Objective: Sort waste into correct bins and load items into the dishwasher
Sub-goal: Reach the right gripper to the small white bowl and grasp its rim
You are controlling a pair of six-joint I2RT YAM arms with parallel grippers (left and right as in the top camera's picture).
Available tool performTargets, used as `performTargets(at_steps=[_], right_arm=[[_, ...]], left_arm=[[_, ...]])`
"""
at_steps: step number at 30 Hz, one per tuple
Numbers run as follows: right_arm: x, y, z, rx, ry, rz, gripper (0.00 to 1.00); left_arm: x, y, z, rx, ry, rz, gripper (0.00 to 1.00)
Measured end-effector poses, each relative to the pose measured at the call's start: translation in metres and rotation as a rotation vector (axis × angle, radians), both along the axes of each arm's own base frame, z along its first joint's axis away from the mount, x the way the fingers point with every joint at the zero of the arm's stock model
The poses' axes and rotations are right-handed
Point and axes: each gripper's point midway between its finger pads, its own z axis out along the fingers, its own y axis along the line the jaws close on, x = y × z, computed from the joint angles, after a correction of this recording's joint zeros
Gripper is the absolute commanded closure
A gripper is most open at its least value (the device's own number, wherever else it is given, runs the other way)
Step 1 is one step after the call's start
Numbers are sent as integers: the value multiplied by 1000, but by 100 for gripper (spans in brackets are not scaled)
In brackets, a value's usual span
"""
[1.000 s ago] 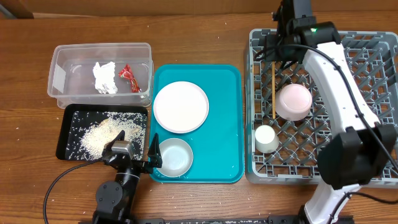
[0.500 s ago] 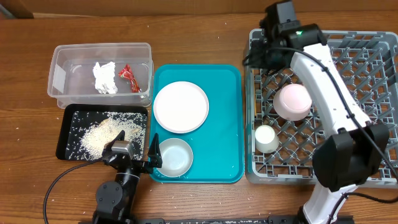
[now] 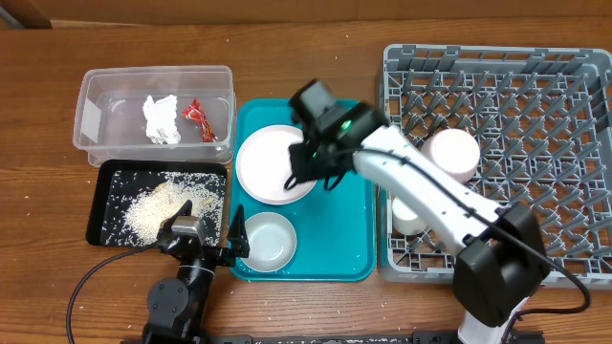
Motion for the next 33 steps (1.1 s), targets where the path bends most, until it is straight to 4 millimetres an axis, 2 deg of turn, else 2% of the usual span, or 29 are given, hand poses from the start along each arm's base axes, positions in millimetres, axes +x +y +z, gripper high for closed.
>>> performTargets(at_steps=[3, 4, 7, 11, 14, 19, 23, 26, 29, 31, 33], right_arm=[[1, 4, -20, 3, -17, -59, 61], [4, 3, -25, 3, -23, -88, 65], [4, -7, -41, 3, 8, -162, 67], [-14, -12, -49, 11, 116, -184, 62], [-41, -11, -50, 4, 225, -161, 60], [-72, 11, -49, 17, 280, -87, 58], [-83, 30, -51, 10, 232, -61, 58], [-87, 33, -59, -14, 200, -90, 58], [-91, 21, -72, -62, 206, -145, 65], [-92, 14, -78, -86, 208, -177, 74], [-90, 14, -78, -89, 204, -195, 88]], left_arm=[[0, 0, 0, 0, 0, 0, 0], [0, 0, 0, 0, 0, 0, 0], [0, 0, 0, 0, 0, 0, 0], [0, 0, 0, 0, 0, 0, 0], [0, 0, 0, 0, 0, 0, 0], [0, 0, 0, 0, 0, 0, 0], [0, 0, 0, 0, 0, 0, 0], [0, 0, 0, 0, 0, 0, 0], [0, 0, 0, 0, 0, 0, 0], [0, 0, 0, 0, 0, 0, 0], [0, 0, 0, 0, 0, 0, 0]])
